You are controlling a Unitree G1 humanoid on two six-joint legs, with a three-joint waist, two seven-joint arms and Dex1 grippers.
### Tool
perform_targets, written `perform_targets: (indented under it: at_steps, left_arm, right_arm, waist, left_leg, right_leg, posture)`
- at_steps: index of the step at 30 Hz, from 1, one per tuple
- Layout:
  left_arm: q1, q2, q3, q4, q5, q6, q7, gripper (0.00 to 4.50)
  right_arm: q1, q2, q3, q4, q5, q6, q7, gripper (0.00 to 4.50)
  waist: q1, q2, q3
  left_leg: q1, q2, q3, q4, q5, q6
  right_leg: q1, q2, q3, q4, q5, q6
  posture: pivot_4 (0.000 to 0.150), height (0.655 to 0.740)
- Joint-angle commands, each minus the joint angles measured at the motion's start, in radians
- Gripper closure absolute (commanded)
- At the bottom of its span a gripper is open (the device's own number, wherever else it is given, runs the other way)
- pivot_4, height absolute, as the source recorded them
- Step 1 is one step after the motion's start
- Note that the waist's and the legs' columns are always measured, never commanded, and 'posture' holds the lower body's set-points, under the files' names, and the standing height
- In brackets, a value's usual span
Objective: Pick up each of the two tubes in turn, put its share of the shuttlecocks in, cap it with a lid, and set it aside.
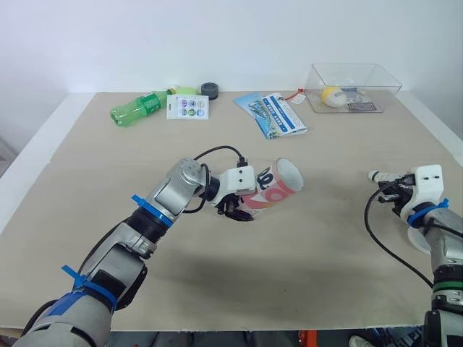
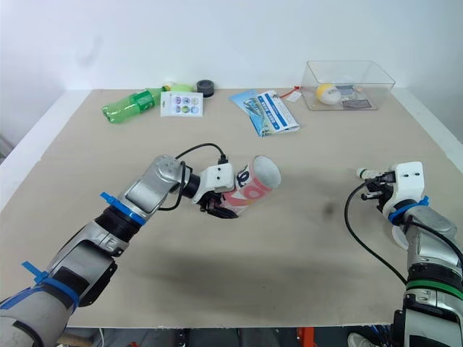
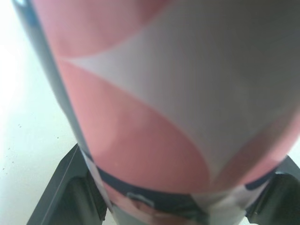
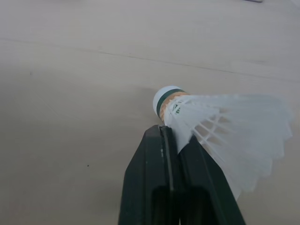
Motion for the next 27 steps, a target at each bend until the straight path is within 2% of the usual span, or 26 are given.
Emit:
perform_targets:
  at_steps: [1,8,13,18,27]
  left_arm:
    - [0.0,0.007,-0.007,0.006,0.009,-0.007,-0.002,1.53]
    - [-0.009,0.017,0.014,0.038,-0.006,-0.041,-0.017,1.53]
    - [-0.013,0.024,0.018,0.069,-0.005,-0.063,-0.035,1.53]
    - [-0.02,0.025,0.019,0.089,-0.003,-0.075,-0.038,1.53]
    - [-0.02,0.026,0.018,0.081,-0.006,-0.062,-0.035,1.53]
  right_arm:
    - [0.018,-0.05,0.035,-0.139,-0.041,-0.086,0.045,4.39]
    - [0.071,-0.245,0.125,-0.584,-0.015,-0.297,0.386,4.39]
    - [-0.067,-0.314,0.156,-0.783,0.119,-0.17,0.502,4.39]
    - [-0.109,-0.33,0.187,-0.864,0.151,-0.116,0.567,4.39]
    - [-0.127,-0.318,0.253,-0.88,0.141,-0.123,0.648,4.39]
  waist:
    - [0.0,0.0,0.0]
    - [0.0,0.003,0.001]
    - [-0.003,0.0,0.002]
    - [-0.001,-0.003,0.002]
    - [-0.002,-0.003,0.002]
  left_leg:
    - [0.0,0.0,0.0,0.0,0.0,0.0]
    - [0.0,0.0,0.0,0.0,0.0,0.0]
    - [0.001,0.0,0.0,0.0,0.0,0.0]
    - [0.001,0.001,0.0,0.0,0.0,0.0]
    - [0.0,0.001,0.0,-0.001,0.0,0.0]
  right_leg:
    - [0.0,0.0,0.0,0.0,0.0,0.0]
    - [0.0,0.0,0.0,0.0,0.0,0.001]
    - [0.001,0.0,0.0,0.0,0.0,0.0]
    - [0.001,0.0,-0.001,0.0,-0.001,-0.002]
    - [-0.001,0.0,-0.001,0.0,-0.001,-0.002]
  posture:
    - [0.15,0.74]
    - [0.15,0.74]
    - [0.15,0.74]
    - [0.15,0.74]
    - [0.15,0.74]
